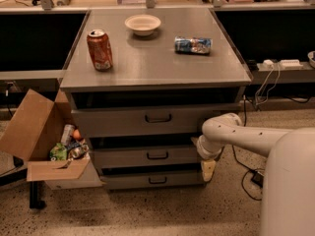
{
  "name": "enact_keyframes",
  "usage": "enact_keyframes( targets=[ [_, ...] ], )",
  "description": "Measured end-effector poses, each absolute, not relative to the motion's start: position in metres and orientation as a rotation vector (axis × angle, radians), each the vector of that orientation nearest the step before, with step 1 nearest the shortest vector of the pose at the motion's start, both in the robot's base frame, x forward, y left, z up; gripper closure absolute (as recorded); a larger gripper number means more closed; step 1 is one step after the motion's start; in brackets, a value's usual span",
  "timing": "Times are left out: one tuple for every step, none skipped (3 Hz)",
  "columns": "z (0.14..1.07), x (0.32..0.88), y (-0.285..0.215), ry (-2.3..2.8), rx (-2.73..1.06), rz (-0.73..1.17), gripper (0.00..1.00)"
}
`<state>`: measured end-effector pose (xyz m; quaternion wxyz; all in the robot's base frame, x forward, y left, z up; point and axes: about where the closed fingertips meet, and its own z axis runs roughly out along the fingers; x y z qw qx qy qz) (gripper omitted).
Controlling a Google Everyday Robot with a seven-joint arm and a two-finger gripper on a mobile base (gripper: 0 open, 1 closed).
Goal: Open middle drawer
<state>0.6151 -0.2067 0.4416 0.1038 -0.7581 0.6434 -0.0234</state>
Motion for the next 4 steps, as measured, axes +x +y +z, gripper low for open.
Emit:
enact_keyframes(
  targets=[
    [0.414, 0.626, -0.197, 1.904, -2.253, -0.033, 0.03],
    [0.396, 0.626, -0.190, 1.907, -2.268, 0.006, 0.25],
    [0.399, 0.626, -0.189, 1.903, -2.270, 0.010, 0.50],
    [0.403, 0.627, -0.189, 1.903, -2.270, 0.009, 0.72]
  ],
)
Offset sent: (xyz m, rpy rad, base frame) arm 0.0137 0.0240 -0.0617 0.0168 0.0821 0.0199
